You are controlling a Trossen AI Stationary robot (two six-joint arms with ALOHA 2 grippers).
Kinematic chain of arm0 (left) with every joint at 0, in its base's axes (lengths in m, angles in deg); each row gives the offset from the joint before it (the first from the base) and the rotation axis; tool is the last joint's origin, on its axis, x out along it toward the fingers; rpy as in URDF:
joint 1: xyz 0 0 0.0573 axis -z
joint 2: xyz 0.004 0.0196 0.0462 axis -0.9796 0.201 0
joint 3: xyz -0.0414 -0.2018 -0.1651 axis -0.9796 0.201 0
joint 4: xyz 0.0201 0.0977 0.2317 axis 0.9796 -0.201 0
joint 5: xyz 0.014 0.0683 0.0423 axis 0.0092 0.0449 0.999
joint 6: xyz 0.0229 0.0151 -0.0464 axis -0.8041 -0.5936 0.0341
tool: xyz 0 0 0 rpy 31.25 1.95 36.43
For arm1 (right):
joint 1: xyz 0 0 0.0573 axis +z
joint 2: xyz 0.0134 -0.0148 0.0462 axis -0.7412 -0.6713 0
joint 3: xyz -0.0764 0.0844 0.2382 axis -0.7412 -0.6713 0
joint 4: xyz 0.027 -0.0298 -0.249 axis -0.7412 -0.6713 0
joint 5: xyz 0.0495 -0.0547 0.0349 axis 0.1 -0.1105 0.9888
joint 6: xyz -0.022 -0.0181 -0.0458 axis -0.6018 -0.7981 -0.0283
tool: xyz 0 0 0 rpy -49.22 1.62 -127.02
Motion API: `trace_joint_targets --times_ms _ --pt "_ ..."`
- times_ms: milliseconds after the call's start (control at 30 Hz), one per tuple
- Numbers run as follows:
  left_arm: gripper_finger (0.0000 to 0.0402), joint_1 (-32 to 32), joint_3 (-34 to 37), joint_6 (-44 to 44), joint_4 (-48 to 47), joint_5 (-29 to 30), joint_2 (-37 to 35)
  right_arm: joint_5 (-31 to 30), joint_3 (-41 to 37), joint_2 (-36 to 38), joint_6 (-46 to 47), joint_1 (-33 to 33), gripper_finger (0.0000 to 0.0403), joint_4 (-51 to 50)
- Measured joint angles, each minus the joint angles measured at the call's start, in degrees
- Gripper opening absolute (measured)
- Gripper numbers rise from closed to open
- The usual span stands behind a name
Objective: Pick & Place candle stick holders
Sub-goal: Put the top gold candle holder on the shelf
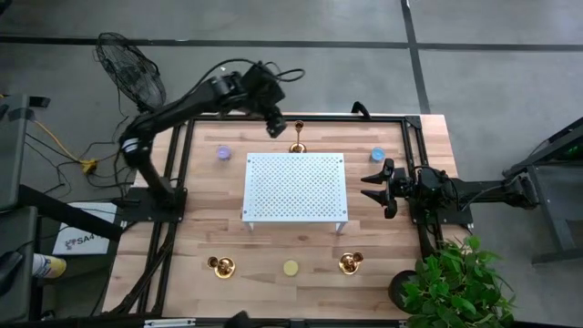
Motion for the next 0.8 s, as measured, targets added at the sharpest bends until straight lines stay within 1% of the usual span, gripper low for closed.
trace_joint_targets --times_ms 200,300,467,667,733,800 --pt "0.0195 0.01 -7.32 0.62 -1.72 -0.28 6.31 0.01 -0.01 0.0 0.0 0.01 0.0197 -0.02" --pt "0.0195 0.0 -9.18 1.19 -2.84 -0.63 8.6 0.01 -0.01 0.0 0.0 0.01 0.0197 0.0" --pt "0.0195 -0.01 -9.96 1.2 -1.99 -1.08 10.95 0.01 0.0 0.0 0.0 0.0 0.0197 -0.01" --pt "0.0195 -0.57 -10.11 -3.72 -1.0 -1.84 10.65 0.01 -0.02 0.0 0.0 0.02 0.0197 -0.01" --pt "0.0195 -1.53 -10.11 -5.57 -2.02 -4.14 10.09 0.01 0.0 0.0 0.0 0.0 0.0197 0.0" --pt "0.0195 -2.81 -10.18 -7.01 -3.2 -7.81 9.86 0.01 0.0 0.0 0.0 0.01 0.0197 -0.02"
